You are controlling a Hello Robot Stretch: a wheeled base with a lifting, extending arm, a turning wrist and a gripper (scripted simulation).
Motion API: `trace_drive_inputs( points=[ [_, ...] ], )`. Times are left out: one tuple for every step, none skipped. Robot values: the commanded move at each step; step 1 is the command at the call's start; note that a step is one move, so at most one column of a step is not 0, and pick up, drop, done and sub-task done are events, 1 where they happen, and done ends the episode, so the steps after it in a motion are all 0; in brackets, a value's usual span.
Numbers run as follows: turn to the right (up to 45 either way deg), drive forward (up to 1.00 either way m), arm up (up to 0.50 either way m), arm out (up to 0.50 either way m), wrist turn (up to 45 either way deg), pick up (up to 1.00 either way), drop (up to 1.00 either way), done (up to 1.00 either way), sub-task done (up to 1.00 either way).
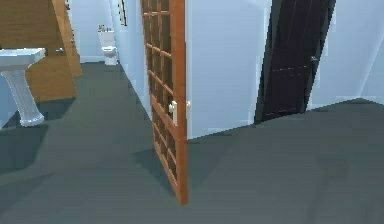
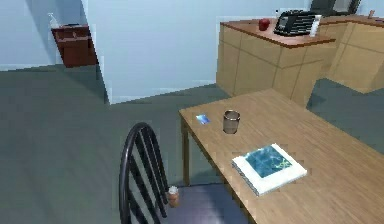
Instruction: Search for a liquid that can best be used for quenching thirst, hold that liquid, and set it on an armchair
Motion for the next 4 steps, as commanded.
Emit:
trace_drive_inputs(
  points=[
    [0.0,0.00,0.50,0.00,0.0,0.00,0.00,0.00,0.00],
    [0.0,0.00,0.10,0.00,0.0,0.00,0.00,0.00,0.00],
    [0.0,0.00,0.00,0.26,0.0,0.00,0.00,0.00,0.00],
    [0.0,0.00,0.00,0.00,45.0,0.00,0.00,0.00,0.00]
  ],
)
